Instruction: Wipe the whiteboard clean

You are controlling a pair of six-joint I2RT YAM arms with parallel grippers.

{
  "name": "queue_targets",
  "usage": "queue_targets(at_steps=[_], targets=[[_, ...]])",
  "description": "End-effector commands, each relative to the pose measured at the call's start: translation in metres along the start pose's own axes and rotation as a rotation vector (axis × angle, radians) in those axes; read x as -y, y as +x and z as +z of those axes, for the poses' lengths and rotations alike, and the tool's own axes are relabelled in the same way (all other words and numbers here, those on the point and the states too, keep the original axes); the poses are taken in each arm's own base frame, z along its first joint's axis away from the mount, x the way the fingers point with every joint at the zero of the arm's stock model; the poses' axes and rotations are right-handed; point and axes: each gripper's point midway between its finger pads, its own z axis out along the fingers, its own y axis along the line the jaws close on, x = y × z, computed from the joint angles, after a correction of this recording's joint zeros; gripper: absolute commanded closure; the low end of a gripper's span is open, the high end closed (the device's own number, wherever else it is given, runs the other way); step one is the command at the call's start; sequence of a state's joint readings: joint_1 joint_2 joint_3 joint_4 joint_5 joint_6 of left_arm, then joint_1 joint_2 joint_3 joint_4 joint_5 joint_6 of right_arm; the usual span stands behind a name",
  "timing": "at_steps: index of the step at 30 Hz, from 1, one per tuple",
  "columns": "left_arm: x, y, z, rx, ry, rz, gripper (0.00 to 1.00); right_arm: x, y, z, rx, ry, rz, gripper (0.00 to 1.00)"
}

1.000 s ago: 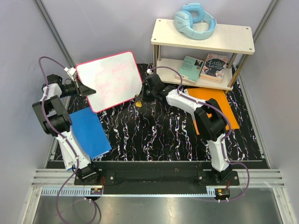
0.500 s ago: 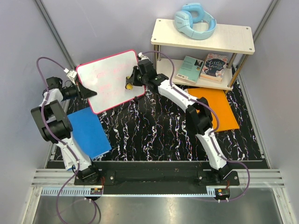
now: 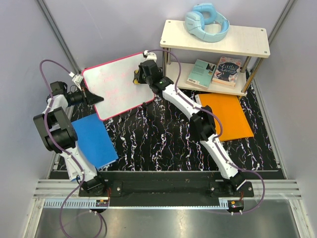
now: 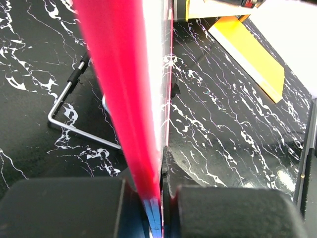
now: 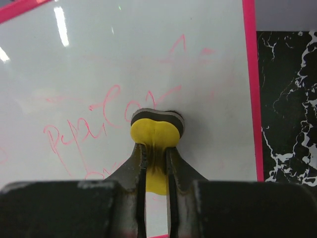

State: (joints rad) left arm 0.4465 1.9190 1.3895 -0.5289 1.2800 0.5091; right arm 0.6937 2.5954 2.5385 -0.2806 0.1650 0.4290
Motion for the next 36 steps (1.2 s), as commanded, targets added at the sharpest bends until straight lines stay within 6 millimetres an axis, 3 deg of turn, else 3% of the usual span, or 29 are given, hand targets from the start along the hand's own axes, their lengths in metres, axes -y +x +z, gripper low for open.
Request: queue_targets(at_steps=[1, 6, 9, 10, 11, 12, 14, 16, 18, 20, 21, 23, 24, 30, 34, 36], targets=[[-0.113, 0.113, -0.065, -0.59, -0.582, 0.186, 1.0, -0.021, -0.024, 0.002, 0.125, -0.029, -0.045, 1.0], [-0.11, 0.114, -0.064, -0.594, -0.577, 0.183, 1.0, -0.05, 0.023, 0.0, 0.055, -0.066, -0.141, 1.0], [-0.109, 0.115, -0.061, -0.601, -0.574, 0.187, 1.0, -0.074, 0.052, -0.003, 0.022, -0.102, -0.193, 1.0], [-0.109, 0.114, -0.06, -0.6, -0.575, 0.188, 1.0, -0.09, 0.065, -0.008, 0.009, -0.122, -0.216, 1.0], [-0.109, 0.113, -0.06, -0.596, -0.577, 0.178, 1.0, -0.095, 0.061, -0.009, 0.038, -0.097, -0.234, 1.0], [-0.107, 0.114, -0.059, -0.596, -0.573, 0.172, 1.0, -0.098, 0.075, -0.007, 0.033, -0.087, -0.282, 1.0], [-0.107, 0.113, -0.057, -0.593, -0.57, 0.166, 1.0, -0.118, 0.078, -0.013, 0.062, -0.093, -0.306, 1.0], [-0.106, 0.112, -0.056, -0.593, -0.57, 0.16, 1.0, -0.115, 0.09, -0.008, 0.055, -0.07, -0.309, 1.0], [-0.105, 0.113, -0.057, -0.597, -0.566, 0.151, 1.0, -0.1, 0.086, -0.005, 0.068, -0.005, -0.281, 1.0], [-0.105, 0.115, -0.058, -0.607, -0.568, 0.155, 1.0, -0.069, 0.082, 0.001, 0.057, 0.076, -0.255, 1.0], [-0.105, 0.116, -0.059, -0.612, -0.567, 0.152, 1.0, -0.064, 0.066, -0.003, 0.075, 0.092, -0.205, 1.0], [-0.104, 0.117, -0.059, -0.616, -0.565, 0.154, 1.0, -0.037, 0.063, 0.0, 0.071, 0.152, -0.18, 1.0], [-0.105, 0.117, -0.059, -0.618, -0.566, 0.155, 1.0, -0.021, 0.041, -0.001, 0.098, 0.186, -0.147, 1.0], [-0.105, 0.118, -0.06, -0.627, -0.566, 0.156, 1.0, 0.051, -0.001, 0.0, 0.158, 0.34, -0.109, 1.0], [-0.105, 0.119, -0.061, -0.634, -0.568, 0.161, 1.0, 0.086, -0.006, -0.001, 0.17, 0.444, -0.122, 1.0], [-0.104, 0.12, -0.062, -0.637, -0.567, 0.162, 1.0, 0.092, -0.002, 0.001, 0.152, 0.445, -0.126, 1.0]])
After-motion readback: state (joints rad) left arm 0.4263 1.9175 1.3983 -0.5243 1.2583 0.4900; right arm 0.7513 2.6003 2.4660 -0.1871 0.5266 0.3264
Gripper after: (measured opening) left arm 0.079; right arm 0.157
